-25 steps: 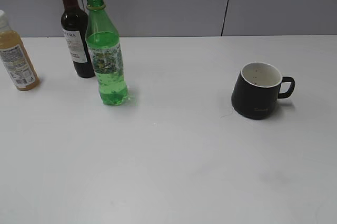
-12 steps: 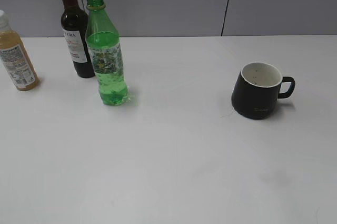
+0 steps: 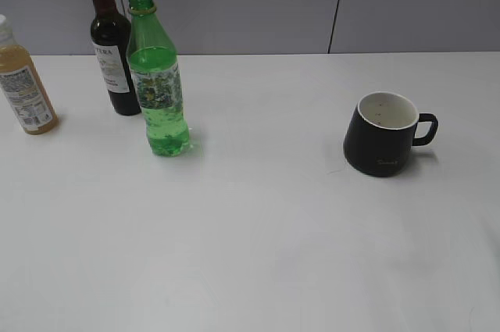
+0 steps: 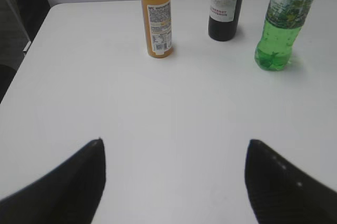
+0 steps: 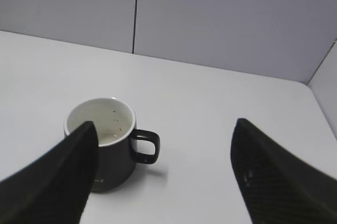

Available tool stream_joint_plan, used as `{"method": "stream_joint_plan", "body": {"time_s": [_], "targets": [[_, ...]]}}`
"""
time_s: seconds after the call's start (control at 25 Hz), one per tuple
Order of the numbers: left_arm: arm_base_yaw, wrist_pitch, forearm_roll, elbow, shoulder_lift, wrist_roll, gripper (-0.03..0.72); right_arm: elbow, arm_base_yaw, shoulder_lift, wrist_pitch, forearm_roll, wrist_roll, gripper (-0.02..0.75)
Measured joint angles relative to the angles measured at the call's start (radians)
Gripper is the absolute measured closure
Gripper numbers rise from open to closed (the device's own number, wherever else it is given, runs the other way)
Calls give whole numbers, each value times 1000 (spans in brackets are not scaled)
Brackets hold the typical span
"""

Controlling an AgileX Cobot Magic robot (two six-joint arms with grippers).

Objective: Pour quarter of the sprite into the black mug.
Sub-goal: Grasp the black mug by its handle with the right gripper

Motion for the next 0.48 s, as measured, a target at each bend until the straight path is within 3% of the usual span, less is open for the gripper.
{"method": "stream_joint_plan", "body": {"time_s": [0.2, 0.48], "targets": [[0, 0, 0, 0, 0, 0, 38, 7, 0, 238, -164, 42, 0, 146], [0, 0, 0, 0, 0, 0, 53, 9, 0, 562, -534, 55, 0, 146]]}}
